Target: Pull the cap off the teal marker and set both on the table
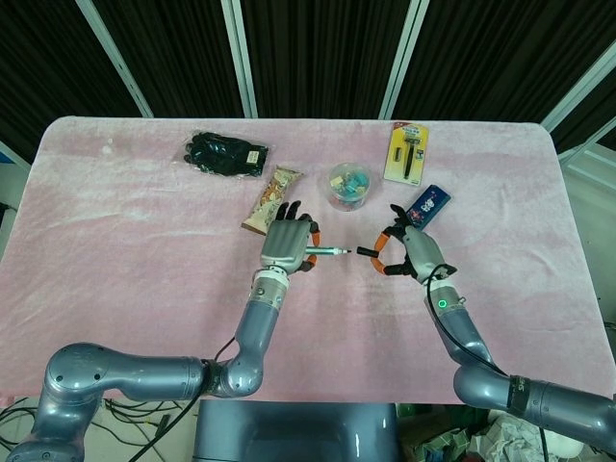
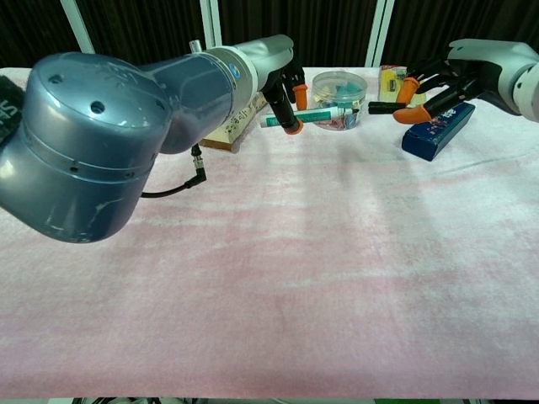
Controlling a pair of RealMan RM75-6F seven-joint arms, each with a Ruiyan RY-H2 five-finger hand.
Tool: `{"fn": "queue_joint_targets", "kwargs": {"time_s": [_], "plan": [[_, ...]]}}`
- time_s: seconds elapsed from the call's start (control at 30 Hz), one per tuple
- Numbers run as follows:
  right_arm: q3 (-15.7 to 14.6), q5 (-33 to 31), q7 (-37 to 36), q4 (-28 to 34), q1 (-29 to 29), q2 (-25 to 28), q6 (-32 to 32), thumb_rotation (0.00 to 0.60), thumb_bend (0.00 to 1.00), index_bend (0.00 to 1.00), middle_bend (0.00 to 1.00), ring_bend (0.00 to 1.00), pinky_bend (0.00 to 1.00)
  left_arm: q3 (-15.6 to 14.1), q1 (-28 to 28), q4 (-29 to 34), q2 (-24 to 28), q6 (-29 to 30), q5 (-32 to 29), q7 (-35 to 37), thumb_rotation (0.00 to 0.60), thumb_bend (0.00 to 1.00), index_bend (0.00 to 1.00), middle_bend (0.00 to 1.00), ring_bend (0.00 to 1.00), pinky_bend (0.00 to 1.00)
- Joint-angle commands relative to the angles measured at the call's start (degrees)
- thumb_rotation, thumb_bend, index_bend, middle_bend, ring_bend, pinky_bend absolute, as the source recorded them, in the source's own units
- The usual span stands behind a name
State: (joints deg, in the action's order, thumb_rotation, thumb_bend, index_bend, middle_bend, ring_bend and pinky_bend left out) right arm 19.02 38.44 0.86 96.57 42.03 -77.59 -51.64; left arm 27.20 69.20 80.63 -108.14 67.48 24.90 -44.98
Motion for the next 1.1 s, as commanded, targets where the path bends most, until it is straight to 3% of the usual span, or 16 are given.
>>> {"fn": "queue_joint_targets", "kwargs": {"time_s": [0.03,0.2,0.37,0.73,0.83,0.9,1.0,1.1], "plan": [[-0.11,0.72,-1.46,-0.08,-1.31,1.55,0.24,0.6,0.4,0.79,0.0,0.1,0.17,-1.04,-1.43,1.77,1.78,0.62,0.76,0.0,0.6,0.5,0.73,0.31,0.0,0.0],[-1.25,3.23,-5.68,-0.76,-4.0,3.26,2.75,0.6,0.4,0.79,0.0,0.1,0.17,-3.64,-6.12,5.95,7.55,0.48,2.95,2.19,0.6,0.5,0.73,0.31,0.0,0.0],[-2.33,6.6,-8.66,-4.23,-5.08,0.42,3.59,0.6,0.4,0.79,0.0,0.1,0.17,-5.48,-8.67,5.91,9.53,-3.1,2.21,4.8,0.6,0.5,0.73,0.31,0.0,0.0],[-3.37,11.06,-11.76,-15.93,-4.66,-9.5,4.41,0.6,0.33,0.76,0.0,0.1,0.17,-9.78,-9.06,0.18,5.55,-8.76,4.3,7.46,0.6,0.48,0.7,0.3,0.0,0.0],[-3.41,11.46,-12.06,-17.58,-4.51,-10.39,5.32,0.6,0.22,0.62,0.0,0.09,0.17,-10.52,-8.58,-1.03,4.09,-8.5,4.76,6.59,0.6,0.42,0.65,0.27,0.0,0.0],[-4.05,10.89,-11.1,-17.62,-4.3,-9.91,6.9,0.6,0.09,0.39,0.0,0.06,0.17,-11.05,-8.22,-1.75,3.36,-7.75,4.81,5.2,0.6,0.27,0.5,0.24,0.0,0.0],[-4.7,7.34,-9.42,-16.39,-3.61,-8.03,10.47,0.6,0.0,0.11,0.0,0.05,0.16,-11.78,-7.64,-1.82,3.22,-6.67,3.37,1.67,0.6,0.1,0.25,0.21,0.0,0.0],[-4.23,3.79,-9.32,-15.37,-3.11,-6.48,12.56,0.6,0.0,0.01,0.0,0.04,0.16,-10.78,-7.06,-0.72,3.6,-4.89,0.46,-1.31,0.6,0.06,0.15,0.15,0.0,0.0]]}}
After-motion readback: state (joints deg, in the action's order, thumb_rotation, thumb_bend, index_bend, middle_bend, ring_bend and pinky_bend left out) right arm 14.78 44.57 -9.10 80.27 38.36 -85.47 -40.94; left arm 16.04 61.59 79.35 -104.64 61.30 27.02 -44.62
